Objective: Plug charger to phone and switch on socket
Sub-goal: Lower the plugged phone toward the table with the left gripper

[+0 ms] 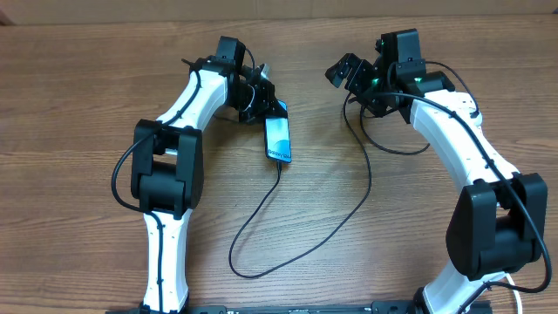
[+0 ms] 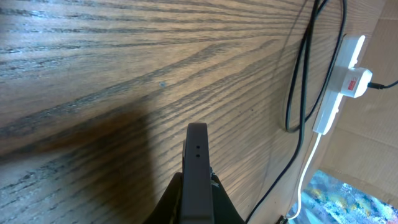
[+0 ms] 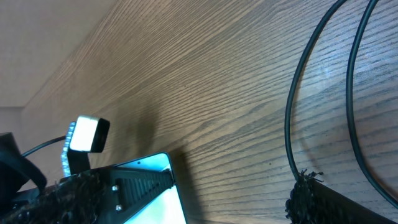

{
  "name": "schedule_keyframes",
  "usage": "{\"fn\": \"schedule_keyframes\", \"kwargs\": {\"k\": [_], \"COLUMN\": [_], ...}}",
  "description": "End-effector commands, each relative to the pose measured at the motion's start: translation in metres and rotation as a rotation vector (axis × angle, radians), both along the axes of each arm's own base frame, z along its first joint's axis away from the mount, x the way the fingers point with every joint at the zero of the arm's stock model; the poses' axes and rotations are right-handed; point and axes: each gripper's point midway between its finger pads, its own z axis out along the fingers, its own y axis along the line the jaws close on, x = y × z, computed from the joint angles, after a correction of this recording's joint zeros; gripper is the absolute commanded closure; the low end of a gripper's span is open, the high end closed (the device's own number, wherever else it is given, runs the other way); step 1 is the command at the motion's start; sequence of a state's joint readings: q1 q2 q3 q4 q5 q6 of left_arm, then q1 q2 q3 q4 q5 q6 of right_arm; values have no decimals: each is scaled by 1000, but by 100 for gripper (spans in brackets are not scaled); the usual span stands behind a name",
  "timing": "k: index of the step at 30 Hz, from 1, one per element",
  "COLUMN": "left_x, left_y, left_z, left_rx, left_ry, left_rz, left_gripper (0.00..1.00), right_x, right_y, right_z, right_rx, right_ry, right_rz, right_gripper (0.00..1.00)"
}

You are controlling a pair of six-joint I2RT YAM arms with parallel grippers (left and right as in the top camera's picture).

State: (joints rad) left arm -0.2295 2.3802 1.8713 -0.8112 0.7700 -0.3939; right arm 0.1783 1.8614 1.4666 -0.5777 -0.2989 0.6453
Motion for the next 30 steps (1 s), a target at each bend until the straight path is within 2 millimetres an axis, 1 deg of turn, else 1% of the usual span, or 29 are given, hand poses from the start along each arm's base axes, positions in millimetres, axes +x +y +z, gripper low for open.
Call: {"fn": "schedule_keyframes", "kwargs": {"k": [1,6,12,18,20,27,30], "left_x": [0,3,7,12,14,11,12], "left_y": [-9,-5,-4,-11,-10,-15,-14], "left_z": [4,-8,-15,-15,-18,-22,-25], "left_rx": [-41,-3,12,14,43,78,105], "left_ry": [19,16,-2,-39,-44,-44,-49], "left_rz": [0,10,15,9,18,20,24], "left_gripper": [96,96,96,96,96,96,96], "right_x": [5,5,5,5,5,5,4], "right_y": [-2,-2,-2,-2,-2,-2,-2], "right_z": [25,25,25,25,25,25,25], "right_rx": [-8,-8,-8,-8,-8,-8,-8], "right_ry": [-67,-67,-67,-67,-67,-66,-65], "right_rz": [5,5,5,5,5,5,5], "right_gripper": [0,0,0,0,0,0,0]}}
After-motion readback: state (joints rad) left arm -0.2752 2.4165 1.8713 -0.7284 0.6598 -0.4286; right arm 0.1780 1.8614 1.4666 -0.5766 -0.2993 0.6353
